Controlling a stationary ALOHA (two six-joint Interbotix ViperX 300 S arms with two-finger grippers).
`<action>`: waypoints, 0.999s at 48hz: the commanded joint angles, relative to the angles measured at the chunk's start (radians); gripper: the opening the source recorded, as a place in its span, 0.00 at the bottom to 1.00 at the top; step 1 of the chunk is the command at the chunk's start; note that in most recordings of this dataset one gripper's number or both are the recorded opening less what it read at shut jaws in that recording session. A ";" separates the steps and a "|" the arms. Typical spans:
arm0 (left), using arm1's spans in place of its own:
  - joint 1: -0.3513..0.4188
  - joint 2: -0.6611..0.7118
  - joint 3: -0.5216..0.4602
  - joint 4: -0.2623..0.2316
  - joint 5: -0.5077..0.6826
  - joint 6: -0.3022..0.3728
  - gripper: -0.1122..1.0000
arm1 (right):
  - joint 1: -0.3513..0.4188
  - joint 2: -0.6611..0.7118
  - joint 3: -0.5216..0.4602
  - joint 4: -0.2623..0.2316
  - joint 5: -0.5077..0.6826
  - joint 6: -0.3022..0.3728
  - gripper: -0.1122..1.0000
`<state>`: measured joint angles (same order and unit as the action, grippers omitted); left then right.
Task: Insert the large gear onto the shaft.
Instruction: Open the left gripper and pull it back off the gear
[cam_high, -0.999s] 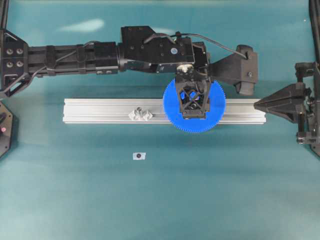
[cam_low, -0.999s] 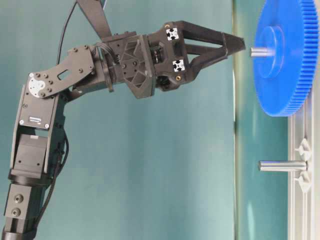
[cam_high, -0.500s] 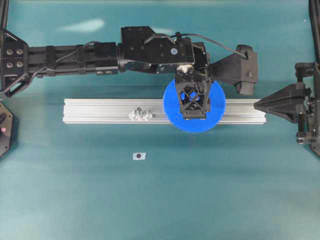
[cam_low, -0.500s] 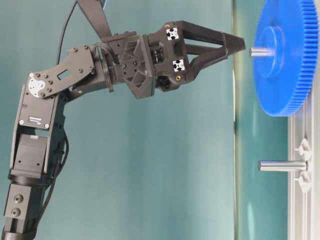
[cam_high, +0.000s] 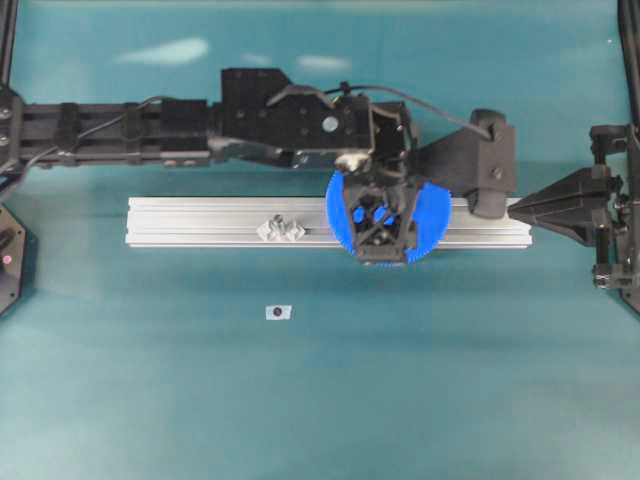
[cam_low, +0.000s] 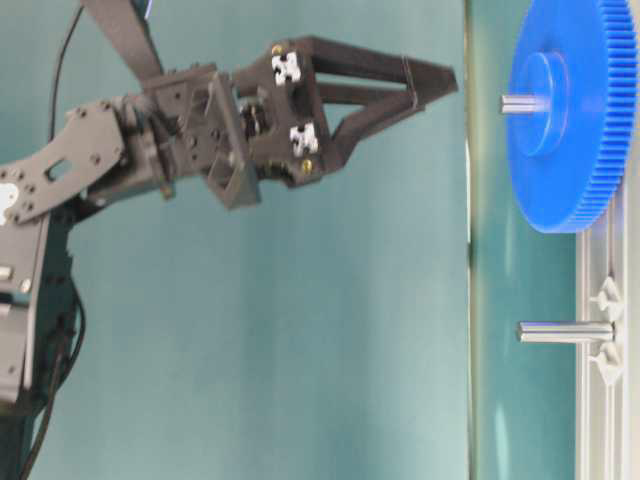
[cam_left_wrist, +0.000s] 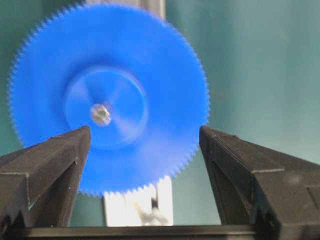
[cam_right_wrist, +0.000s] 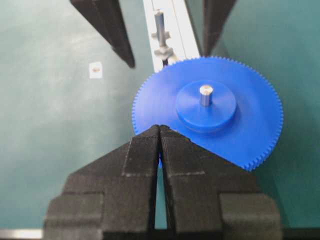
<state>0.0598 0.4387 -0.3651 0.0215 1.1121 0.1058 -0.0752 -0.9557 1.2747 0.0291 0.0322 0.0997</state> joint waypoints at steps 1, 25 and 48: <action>0.002 -0.075 0.017 0.005 -0.026 -0.009 0.85 | -0.002 0.003 -0.008 -0.002 -0.005 0.009 0.16; -0.006 -0.298 0.304 0.005 -0.250 -0.084 0.85 | -0.002 -0.038 -0.008 -0.002 0.035 0.009 0.16; -0.025 -0.462 0.525 0.005 -0.449 -0.106 0.85 | -0.002 -0.046 -0.009 0.000 0.037 0.011 0.16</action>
<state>0.0383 0.0399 0.1411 0.0230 0.6964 0.0015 -0.0752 -1.0063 1.2763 0.0291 0.0736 0.0997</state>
